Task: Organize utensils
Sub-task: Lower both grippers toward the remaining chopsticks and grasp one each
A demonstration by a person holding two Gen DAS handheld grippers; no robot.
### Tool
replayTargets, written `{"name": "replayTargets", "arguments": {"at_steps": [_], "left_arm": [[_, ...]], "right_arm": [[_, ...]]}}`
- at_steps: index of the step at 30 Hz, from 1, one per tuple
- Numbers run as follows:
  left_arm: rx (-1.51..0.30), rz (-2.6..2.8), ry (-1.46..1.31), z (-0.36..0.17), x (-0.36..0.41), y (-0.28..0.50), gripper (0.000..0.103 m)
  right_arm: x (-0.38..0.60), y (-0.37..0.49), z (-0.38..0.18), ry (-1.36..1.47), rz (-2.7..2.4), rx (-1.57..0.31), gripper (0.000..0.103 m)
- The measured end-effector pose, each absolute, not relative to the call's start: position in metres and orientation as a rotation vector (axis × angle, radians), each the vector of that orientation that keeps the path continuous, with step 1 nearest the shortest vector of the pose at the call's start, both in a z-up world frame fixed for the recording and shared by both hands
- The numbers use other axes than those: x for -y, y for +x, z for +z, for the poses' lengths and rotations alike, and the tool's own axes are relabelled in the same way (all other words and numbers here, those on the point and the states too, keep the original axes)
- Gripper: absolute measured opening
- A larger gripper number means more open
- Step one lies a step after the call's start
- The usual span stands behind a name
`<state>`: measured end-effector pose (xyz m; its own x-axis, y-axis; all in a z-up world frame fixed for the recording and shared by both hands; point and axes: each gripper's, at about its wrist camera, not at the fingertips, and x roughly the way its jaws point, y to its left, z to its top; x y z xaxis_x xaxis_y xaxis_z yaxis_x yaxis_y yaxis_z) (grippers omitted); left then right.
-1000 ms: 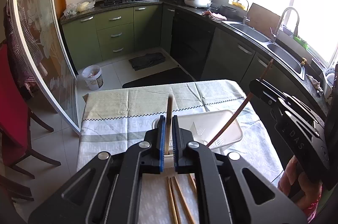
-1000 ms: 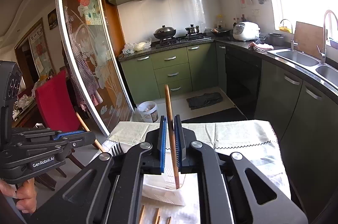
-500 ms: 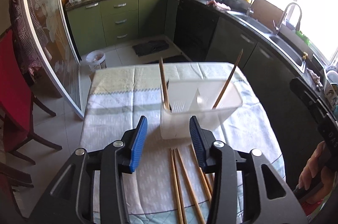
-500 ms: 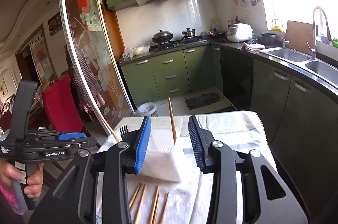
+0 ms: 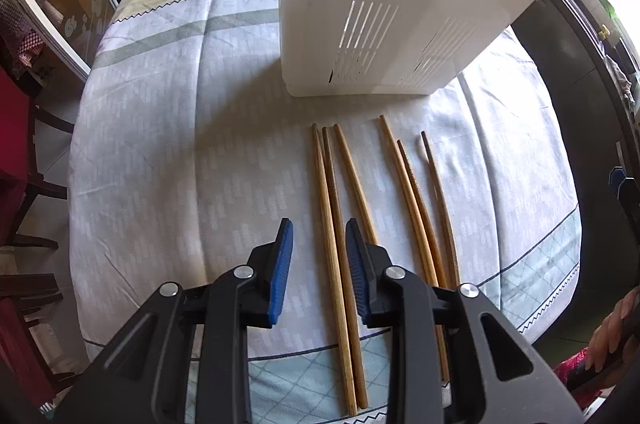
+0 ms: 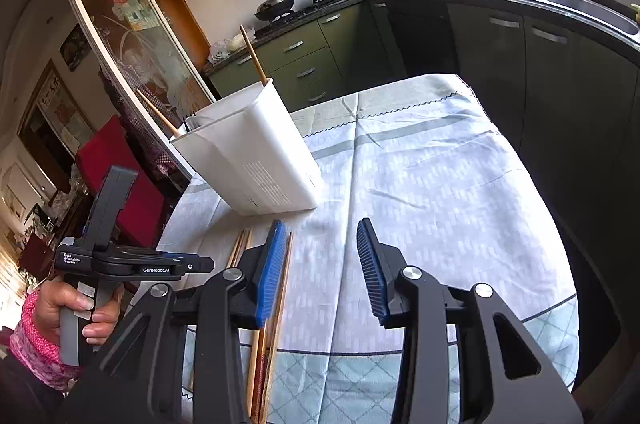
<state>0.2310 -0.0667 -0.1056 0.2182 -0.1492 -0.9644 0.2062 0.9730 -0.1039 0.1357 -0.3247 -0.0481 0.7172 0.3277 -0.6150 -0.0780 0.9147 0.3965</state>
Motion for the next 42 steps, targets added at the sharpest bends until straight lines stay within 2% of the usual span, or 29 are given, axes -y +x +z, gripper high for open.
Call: {"name": "replayTargets", "arguments": {"at_steps": [3,19,20,24,33,37,39,42], "left_arm": [[-1.339,-0.234,0.072,-0.112,0.071,0.231,0.025],[-1.372,-0.201,0.126,-0.134,0.080,0.237,0.024],[-1.373,-0.203,0.129,-0.135,0.080,0.237,0.023],[-1.384,-0.206,0.140,-0.140,0.084,0.236,0.009],[-1.396,-0.174,0.137,-0.141,0.060,0.242,0.009],[-1.392,-0.166,0.135,-0.141,0.052,0.242,0.012],[-1.386,-0.150,0.143,-0.141,0.048,0.242,0.023],[-1.385,-0.141,0.136,-0.142,0.042,0.245,0.031]], "right_arm": [[0.327,0.137,-0.049,0.367,0.229,-0.749,0.041],[0.306,0.156,-0.067,0.347,0.265,-0.825,0.041],[0.302,0.158,-0.068,0.336,0.271,-0.835,0.041],[0.278,0.170,-0.075,0.282,0.308,-0.890,0.041],[0.218,0.190,-0.102,0.052,0.290,-0.973,0.041],[0.203,0.200,-0.121,0.016,0.277,-1.015,0.039],[0.200,0.207,-0.125,0.009,0.260,-1.026,0.033],[0.192,0.214,-0.130,-0.009,0.246,-1.043,0.029]]}}
